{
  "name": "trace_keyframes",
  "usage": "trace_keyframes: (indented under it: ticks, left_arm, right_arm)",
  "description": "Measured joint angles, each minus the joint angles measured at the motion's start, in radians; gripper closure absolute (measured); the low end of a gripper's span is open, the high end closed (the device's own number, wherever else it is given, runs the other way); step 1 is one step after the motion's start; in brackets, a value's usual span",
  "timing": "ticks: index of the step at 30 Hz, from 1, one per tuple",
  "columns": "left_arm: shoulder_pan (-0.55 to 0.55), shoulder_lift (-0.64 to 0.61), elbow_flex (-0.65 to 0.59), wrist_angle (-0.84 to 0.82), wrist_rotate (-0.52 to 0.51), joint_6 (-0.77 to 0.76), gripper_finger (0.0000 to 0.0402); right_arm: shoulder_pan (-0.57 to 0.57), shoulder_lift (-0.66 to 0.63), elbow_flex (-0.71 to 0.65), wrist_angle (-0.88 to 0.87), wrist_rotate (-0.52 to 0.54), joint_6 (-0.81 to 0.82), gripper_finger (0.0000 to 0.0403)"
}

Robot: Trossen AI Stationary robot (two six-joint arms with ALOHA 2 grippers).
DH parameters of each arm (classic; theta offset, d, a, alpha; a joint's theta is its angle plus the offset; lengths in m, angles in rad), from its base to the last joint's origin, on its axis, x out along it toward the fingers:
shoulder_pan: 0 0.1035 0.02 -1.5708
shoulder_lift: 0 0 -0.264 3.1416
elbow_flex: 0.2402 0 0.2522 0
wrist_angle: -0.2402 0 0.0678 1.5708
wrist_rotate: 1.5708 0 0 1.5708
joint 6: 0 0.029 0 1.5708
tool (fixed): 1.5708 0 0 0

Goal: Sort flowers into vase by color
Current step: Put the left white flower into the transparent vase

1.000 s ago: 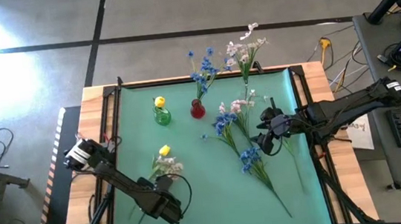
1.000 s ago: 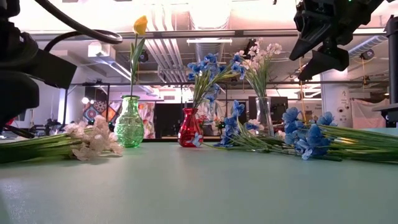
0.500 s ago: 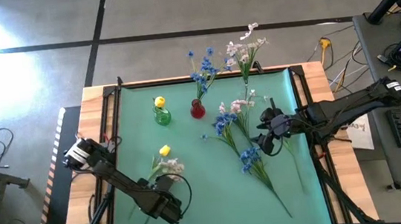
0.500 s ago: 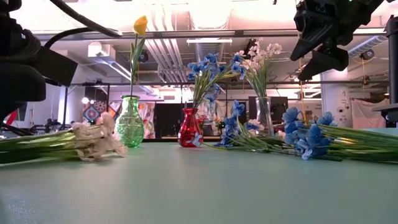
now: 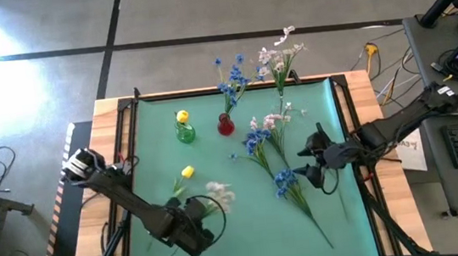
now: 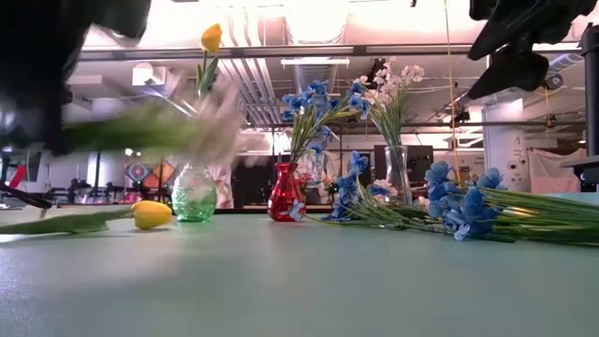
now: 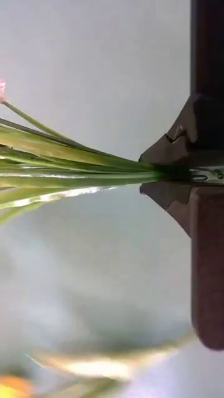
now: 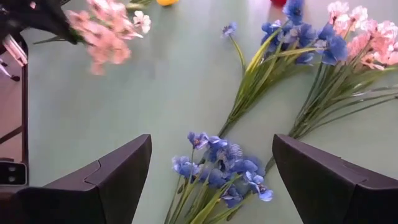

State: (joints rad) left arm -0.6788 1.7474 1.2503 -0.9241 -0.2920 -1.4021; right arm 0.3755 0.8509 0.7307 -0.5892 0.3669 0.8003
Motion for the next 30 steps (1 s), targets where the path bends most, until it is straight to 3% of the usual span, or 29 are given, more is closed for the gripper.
trace_keyframes:
  ticks: [7,12,16,23,30]
  left_arm:
    - [0.006,-0.100,0.051,0.254,-0.191,0.462,0.0401]
    - [0.050,-0.168,0.044,0.508,-0.208,0.880,0.0401]
    - [0.110,-0.196,0.043,0.629,-0.207,1.125,0.0401]
    - [0.222,-0.180,0.026,0.789,-0.175,1.333,0.0401]
    - [0.268,-0.149,-0.065,1.037,-0.151,1.373,0.0401]
  right_arm:
    - [0.080,0.010,-0.005,0.009,0.085,-0.010,0.0076]
    - [0.141,0.027,-0.044,0.182,0.136,-0.113,0.0076]
    - [0.173,0.060,-0.091,0.390,0.192,-0.248,0.0076]
    - [0.174,0.175,-0.151,0.778,0.214,-0.468,0.0076]
    - [0.171,0.314,-0.163,1.154,0.246,-0.670,0.0076]
